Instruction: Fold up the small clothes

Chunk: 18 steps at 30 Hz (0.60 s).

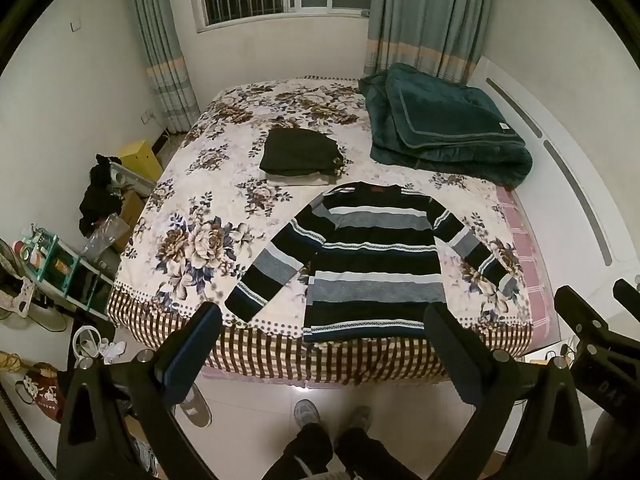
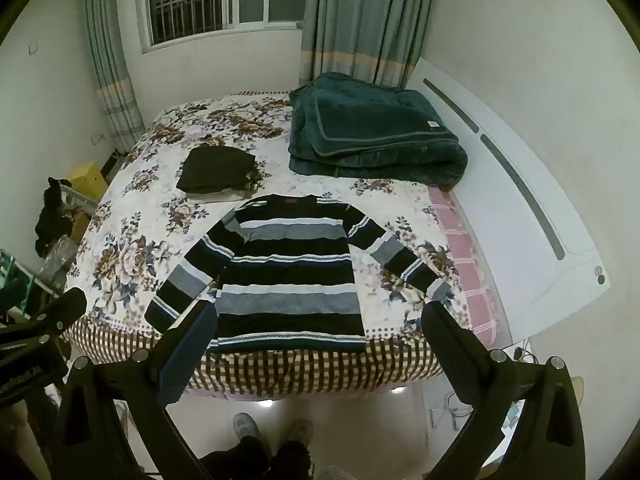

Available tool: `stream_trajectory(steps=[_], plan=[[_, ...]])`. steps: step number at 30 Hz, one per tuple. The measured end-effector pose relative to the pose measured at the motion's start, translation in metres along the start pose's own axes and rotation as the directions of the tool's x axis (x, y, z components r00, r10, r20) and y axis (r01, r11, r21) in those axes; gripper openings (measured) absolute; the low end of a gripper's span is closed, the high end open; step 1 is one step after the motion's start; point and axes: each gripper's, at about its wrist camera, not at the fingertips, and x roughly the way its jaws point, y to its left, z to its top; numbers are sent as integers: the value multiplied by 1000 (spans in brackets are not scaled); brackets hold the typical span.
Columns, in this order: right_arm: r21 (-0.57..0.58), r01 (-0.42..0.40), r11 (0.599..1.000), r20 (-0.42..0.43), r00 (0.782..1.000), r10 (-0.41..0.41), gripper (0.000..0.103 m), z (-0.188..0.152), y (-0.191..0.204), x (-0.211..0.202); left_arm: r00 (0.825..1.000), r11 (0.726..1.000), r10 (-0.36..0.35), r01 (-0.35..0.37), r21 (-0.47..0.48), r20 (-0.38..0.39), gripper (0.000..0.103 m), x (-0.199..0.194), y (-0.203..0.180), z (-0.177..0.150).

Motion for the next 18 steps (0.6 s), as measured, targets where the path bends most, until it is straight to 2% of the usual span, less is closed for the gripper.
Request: stream_trajectory(steps=[18], plan=[[-10,9,1000,-4,1000,-9,103,3,3,0,1000,1000,2,-2,1,-2,103,0,0,0]])
